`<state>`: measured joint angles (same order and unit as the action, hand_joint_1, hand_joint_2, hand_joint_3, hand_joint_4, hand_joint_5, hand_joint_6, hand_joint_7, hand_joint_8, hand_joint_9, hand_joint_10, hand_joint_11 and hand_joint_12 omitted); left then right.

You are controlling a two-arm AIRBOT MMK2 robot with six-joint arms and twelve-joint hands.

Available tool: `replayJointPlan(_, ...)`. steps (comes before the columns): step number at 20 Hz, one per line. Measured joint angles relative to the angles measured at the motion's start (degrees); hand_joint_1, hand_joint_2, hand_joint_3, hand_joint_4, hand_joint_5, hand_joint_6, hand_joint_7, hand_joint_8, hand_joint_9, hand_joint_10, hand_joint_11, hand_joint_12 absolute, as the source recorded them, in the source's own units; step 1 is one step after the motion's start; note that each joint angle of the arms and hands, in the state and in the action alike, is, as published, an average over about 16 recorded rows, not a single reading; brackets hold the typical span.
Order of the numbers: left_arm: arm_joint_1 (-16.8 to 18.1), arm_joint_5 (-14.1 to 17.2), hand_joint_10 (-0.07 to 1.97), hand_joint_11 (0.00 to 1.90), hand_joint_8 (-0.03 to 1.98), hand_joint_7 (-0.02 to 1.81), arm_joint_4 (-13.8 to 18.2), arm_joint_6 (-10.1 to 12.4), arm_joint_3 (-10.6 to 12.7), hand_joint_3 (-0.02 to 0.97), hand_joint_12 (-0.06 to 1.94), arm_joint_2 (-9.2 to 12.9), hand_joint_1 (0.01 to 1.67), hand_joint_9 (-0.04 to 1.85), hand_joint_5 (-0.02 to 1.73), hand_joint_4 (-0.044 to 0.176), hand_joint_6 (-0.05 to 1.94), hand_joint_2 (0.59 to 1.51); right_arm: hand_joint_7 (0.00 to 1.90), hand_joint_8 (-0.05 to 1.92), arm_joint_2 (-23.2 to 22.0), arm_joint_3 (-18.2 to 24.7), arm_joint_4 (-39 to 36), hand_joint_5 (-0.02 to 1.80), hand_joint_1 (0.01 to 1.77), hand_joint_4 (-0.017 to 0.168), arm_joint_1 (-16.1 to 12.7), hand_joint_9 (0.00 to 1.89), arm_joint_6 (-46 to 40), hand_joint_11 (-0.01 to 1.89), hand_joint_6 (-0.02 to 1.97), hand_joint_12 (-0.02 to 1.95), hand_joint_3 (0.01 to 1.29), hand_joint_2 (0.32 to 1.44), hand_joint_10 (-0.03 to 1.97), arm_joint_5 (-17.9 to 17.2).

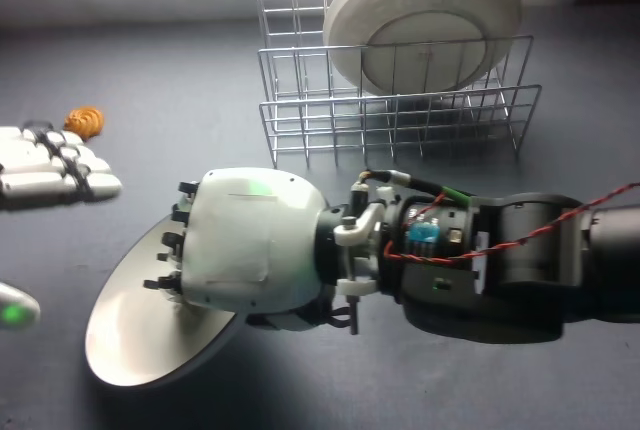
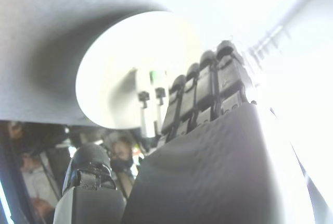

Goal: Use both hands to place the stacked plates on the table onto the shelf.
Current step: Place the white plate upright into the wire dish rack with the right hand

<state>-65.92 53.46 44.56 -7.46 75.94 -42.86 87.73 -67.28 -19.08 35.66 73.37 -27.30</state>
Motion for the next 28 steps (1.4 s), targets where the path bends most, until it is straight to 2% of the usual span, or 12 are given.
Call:
replayJointPlan(8,3.54,-2.58,0.01,0.01,0.00,0.02,-1.34,0.08,1.55,0.021,0.01,1.33,0.02,0.02,0.02,0.000,0.00,1.105,1.09,0.57,-8.95,8.31,0.01,0.97,1.18,0.007,-0.13,1.34,-1.11,0.93,0.44,0.96,0.01,0.96,0.00,0.57)
replayJointPlan(17,6.60,-3.00,0.01,0.01,0.00,0.02,-0.01,0.29,1.87,0.020,0.01,1.91,0.02,0.02,0.02,0.002,0.00,1.107,1.19,0.59,-19.86,17.91,-0.10,1.06,1.20,0.017,-2.69,1.35,-5.20,0.95,0.67,0.95,0.01,0.96,0.00,1.81)
replayJointPlan(23,8.18,-1.47,0.01,0.01,0.00,0.02,1.21,0.62,1.75,0.020,0.01,2.20,0.02,0.02,0.02,0.003,0.00,1.104,1.23,0.55,-25.84,22.19,-1.34,1.09,1.22,0.019,-6.35,1.35,-11.43,0.97,0.73,0.94,0.01,0.96,0.01,3.16)
replayJointPlan(28,9.52,0.36,0.01,0.02,0.00,0.02,2.53,0.92,1.66,0.020,0.01,2.67,0.02,0.02,0.02,0.004,0.00,1.101,1.24,0.54,-30.24,24.16,-6.91,1.10,1.22,0.019,-11.61,1.36,-24.75,0.98,0.73,0.93,0.01,0.96,0.01,5.19)
